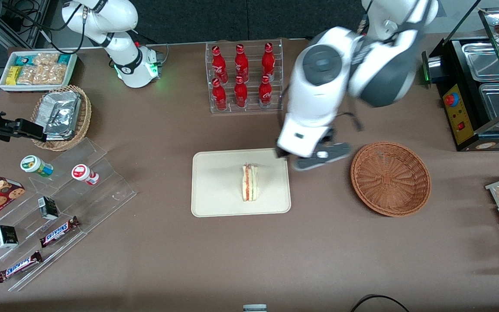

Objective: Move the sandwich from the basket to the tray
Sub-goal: 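Carry the sandwich over the cream tray and lower it down, then open the left gripper to release the sandwich and raise it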

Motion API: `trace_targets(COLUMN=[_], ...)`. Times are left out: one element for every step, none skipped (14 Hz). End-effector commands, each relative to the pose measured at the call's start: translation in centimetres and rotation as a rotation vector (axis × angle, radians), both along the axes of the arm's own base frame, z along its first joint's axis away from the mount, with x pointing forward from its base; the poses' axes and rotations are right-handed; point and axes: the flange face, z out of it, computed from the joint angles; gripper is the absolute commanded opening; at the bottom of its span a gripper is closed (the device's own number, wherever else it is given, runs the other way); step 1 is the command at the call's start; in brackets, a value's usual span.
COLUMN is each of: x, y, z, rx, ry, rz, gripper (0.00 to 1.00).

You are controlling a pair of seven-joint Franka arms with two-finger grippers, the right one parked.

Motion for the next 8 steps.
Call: trace_targets(x=[0.2, 0.2, 0.1, 0.0, -0.2, -0.5, -1.2, -1.9], y=[9.1, 12.5, 15.2, 18.3, 21.1, 24.0, 26.9, 28.3], z=[4.8, 6.3, 7.5, 8.5, 9.1, 9.8, 10.7, 11.0], rx=[-0.039, -0.049, -0.048, -0.045, -0.042, -0.046, -0.055, -0.056], ry=[0.058, 0.072, 0.080, 0.091, 0.103, 0.104, 0.095, 0.095], rz=[-0.044, -0.051, -0.052, -0.058, -0.074, -0.095, -0.111, -0.130], gripper=[0.99, 0.99, 0.99, 0.99, 0.99, 0.99, 1.00, 0.99])
